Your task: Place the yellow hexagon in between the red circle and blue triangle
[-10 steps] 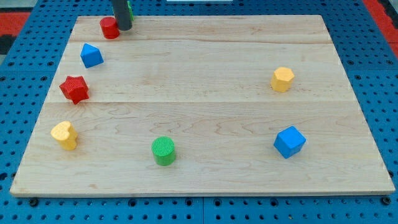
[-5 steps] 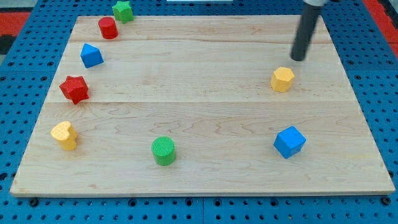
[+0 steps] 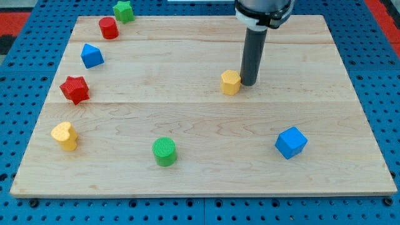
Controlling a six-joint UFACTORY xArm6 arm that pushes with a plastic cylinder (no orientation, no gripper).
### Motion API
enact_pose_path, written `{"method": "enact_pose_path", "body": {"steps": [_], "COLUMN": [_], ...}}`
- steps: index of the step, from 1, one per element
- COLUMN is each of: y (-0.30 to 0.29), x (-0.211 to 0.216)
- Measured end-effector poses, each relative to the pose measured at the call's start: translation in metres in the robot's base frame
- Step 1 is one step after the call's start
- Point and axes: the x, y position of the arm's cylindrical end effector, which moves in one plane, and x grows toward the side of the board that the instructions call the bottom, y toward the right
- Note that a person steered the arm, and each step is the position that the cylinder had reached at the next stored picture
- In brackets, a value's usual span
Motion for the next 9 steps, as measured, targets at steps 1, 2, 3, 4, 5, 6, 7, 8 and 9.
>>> {"method": "enact_pose_path", "body": {"steps": [1,2,3,4,5,6,7,8,9], "y": [-0.015,-0.083,-0.104,-0.128,-0.073,-0.035,-0.034,-0.090,-0.130], "x": [0.005,-0.019,-0.069,-0.087,-0.083,-0.051,-0.023,-0.017,-0.035]}}
